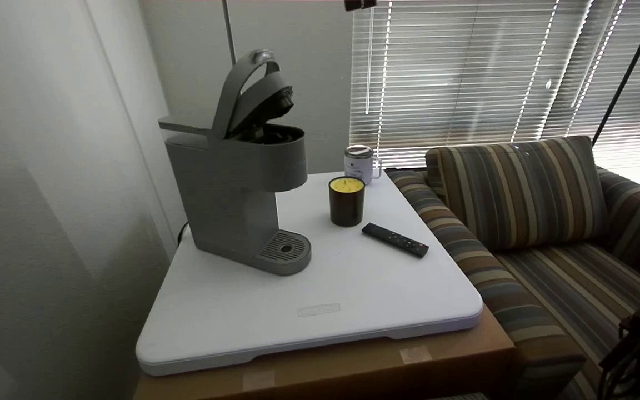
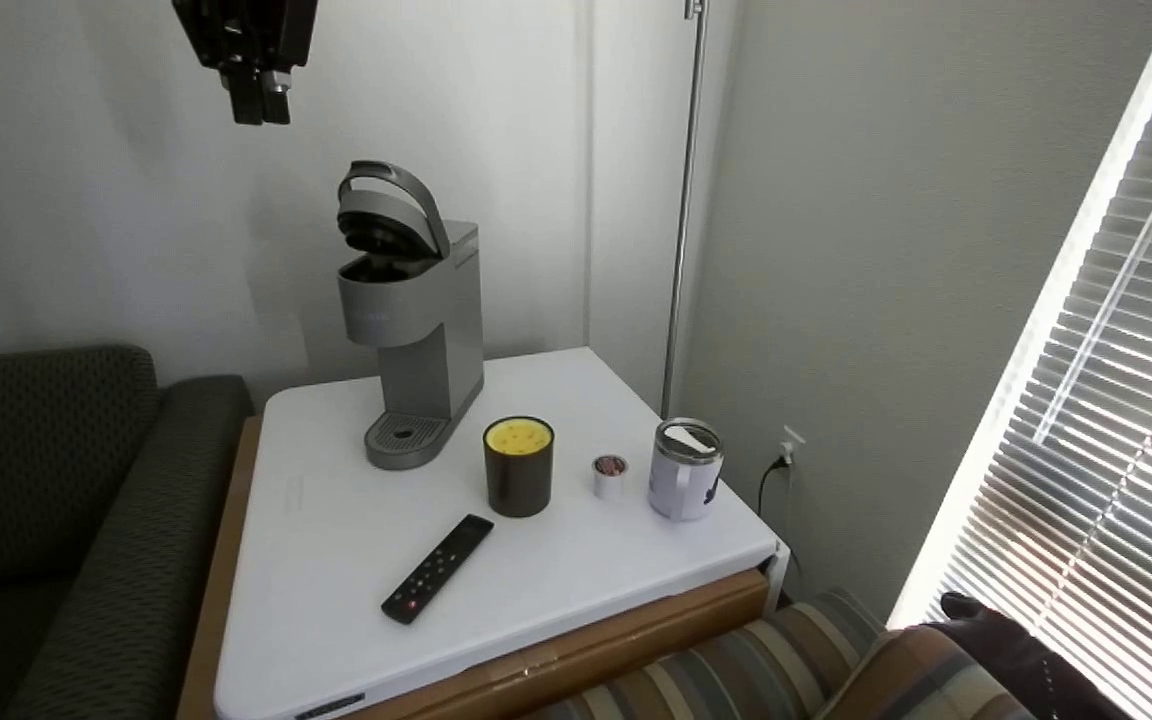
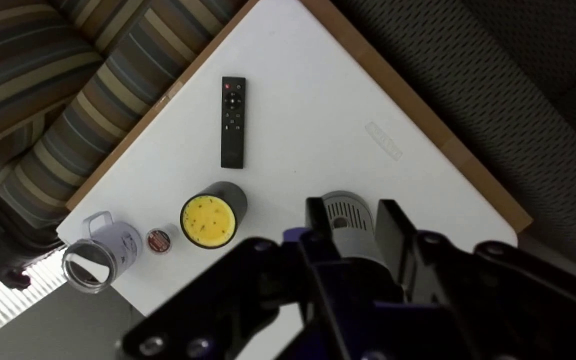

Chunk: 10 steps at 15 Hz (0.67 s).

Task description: Close the lid of the coffee maker

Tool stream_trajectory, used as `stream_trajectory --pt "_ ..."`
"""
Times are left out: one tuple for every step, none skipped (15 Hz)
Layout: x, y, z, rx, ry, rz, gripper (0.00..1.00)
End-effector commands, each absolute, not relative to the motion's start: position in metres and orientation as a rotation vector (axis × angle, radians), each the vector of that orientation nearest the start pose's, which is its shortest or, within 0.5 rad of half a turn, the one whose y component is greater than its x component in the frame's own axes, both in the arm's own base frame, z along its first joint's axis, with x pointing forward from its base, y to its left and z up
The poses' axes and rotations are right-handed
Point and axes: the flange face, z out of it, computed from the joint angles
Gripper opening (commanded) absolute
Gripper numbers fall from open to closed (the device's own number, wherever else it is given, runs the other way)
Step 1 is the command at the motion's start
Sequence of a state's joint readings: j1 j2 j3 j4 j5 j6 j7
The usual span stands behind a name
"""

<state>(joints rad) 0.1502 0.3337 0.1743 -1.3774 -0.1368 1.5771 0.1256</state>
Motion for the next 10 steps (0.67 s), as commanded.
stream_trajectory --pt "0.655 0.193 0.511 -3.267 -0.388 0.173 0.02" --pt "0.662 0.196 0.508 -3.282 -0.386 0.163 0.01" --pt "0.670 0.199 0.502 -3.299 -0.368 0.155 0.00" --pt "0.677 0.200 0.497 -3.313 -0.348 0.148 0.00" --pt "0.683 0.201 0.493 -3.322 -0.321 0.146 0.00" --pt "0.688 0.201 0.489 -3.326 -0.299 0.149 0.00" --pt "0.694 0.201 0.487 -3.326 -0.272 0.151 0.00" --pt "0.699 0.201 0.485 -3.322 -0.249 0.144 0.00" --pt "0.703 0.201 0.485 -3.318 -0.228 0.139 0.00" --pt "0.707 0.200 0.486 -3.314 -0.203 0.133 0.00"
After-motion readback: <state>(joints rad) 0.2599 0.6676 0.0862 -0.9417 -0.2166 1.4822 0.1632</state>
